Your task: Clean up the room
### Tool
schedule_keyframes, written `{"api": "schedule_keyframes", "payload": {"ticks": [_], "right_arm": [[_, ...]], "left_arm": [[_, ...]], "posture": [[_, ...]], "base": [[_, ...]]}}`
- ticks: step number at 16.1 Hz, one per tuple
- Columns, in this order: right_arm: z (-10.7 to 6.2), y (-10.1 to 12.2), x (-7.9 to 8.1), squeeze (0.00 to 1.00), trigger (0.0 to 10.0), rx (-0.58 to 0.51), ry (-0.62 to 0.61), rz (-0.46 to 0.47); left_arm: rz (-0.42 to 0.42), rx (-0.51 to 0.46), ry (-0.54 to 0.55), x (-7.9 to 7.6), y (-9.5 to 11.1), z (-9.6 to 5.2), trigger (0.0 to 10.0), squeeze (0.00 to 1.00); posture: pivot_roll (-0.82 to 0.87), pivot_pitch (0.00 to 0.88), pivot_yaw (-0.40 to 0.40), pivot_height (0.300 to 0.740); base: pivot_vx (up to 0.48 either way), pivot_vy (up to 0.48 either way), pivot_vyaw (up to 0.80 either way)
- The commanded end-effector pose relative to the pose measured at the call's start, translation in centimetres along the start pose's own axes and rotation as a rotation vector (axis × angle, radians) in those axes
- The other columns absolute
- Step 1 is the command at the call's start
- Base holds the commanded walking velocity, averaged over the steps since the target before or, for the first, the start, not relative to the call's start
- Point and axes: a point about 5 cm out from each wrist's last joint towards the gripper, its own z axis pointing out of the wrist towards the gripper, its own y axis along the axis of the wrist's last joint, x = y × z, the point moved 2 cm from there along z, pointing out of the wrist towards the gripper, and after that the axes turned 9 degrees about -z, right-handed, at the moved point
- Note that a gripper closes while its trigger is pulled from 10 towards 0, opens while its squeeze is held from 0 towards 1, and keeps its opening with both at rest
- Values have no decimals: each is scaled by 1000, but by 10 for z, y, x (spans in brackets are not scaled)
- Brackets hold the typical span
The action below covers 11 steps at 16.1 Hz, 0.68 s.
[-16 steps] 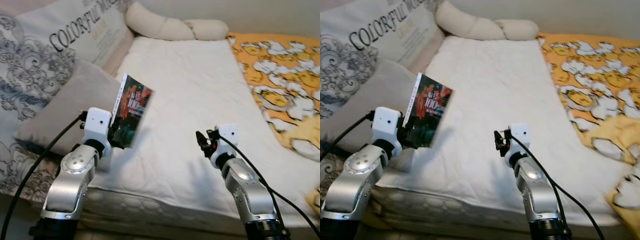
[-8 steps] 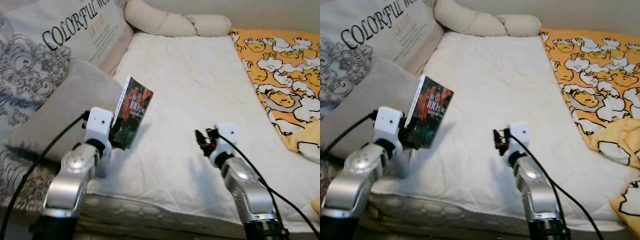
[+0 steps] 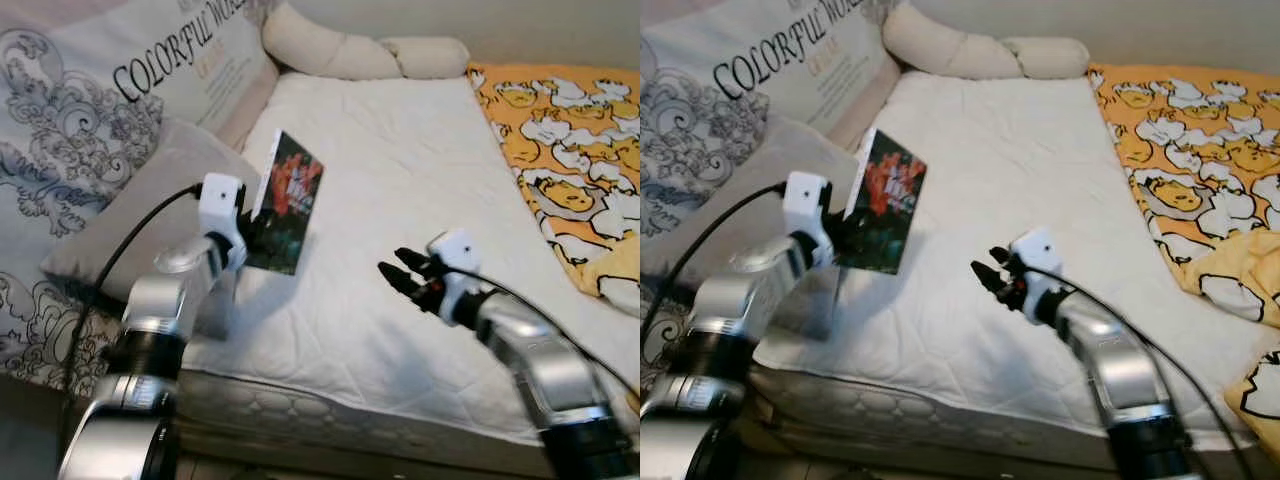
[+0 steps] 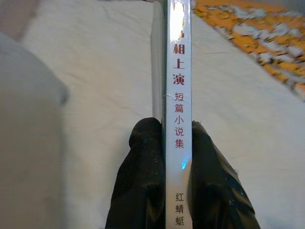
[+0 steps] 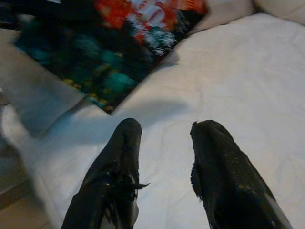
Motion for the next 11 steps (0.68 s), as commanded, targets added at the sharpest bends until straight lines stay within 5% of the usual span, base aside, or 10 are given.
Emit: {"api": "schedule_keyframes", "payload": {"ticks": [1,2,5,7,11], "right_arm": [[-5,12,-3,0,10000,-28,31,-16],[-16,21,-4,0,10000,-50,63,-4],[-31,26,8,0,10000,-20,173,45],[-40,26,13,0,10000,11,204,44],[-59,28,26,0,10000,93,250,58]], "left_arm": [[-71,-38,-67,-5,10,7,10000,0],[-247,-27,-140,-10,10,18,10000,0],[-384,30,-161,-13,-5,28,10000,0],[-419,111,-121,-11,-23,32,10000,0],[-260,212,14,-1,-48,33,10000,0]], "posture": [[-83,47,30,740],[-111,81,24,740],[-165,140,10,740],[-205,186,5,740],[-262,236,12,740]], "base": [[0,0,0],[0,0,0],[0,0,0],[0,0,0],[0,0,0]]}}
